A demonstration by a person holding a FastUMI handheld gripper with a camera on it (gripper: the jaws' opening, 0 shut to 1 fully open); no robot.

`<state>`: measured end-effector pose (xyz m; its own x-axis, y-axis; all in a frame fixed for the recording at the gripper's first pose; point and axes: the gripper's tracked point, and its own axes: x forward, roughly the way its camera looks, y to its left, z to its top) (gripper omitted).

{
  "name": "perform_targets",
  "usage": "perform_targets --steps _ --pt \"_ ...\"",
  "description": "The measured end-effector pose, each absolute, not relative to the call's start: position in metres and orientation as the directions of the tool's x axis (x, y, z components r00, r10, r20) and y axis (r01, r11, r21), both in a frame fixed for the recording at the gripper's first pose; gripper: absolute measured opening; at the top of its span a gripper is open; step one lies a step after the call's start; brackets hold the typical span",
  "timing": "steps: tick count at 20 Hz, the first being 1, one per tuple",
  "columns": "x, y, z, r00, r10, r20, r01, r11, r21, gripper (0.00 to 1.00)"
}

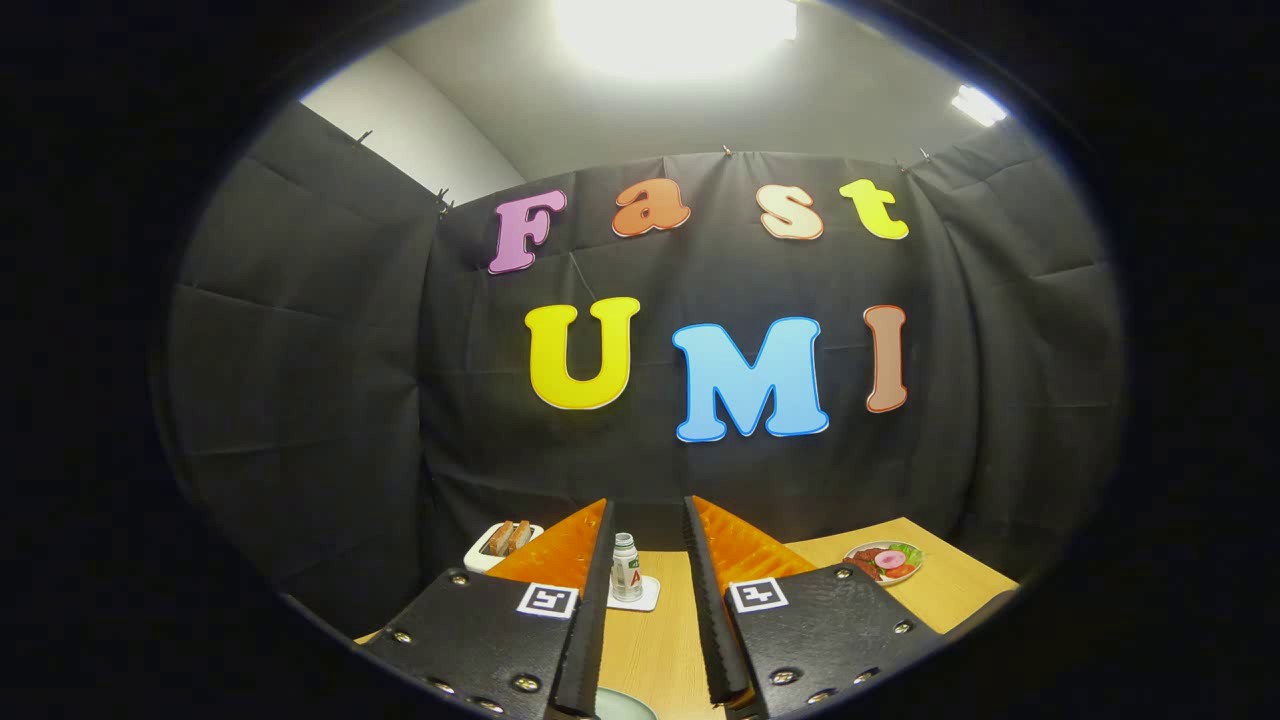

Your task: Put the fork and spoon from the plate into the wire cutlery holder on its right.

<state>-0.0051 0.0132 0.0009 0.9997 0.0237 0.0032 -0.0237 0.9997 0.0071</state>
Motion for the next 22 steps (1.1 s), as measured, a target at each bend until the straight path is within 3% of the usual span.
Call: perform_targets --steps 17,22 --pt "0.001 0.017 -0.021 0.999 0.018 -0.047 -0.018 1.000 -0.009 0.41" --pt "0.008 0.027 -0.063 0.985 0.059 -0.162 -0.063 0.998 -0.019 0.41"
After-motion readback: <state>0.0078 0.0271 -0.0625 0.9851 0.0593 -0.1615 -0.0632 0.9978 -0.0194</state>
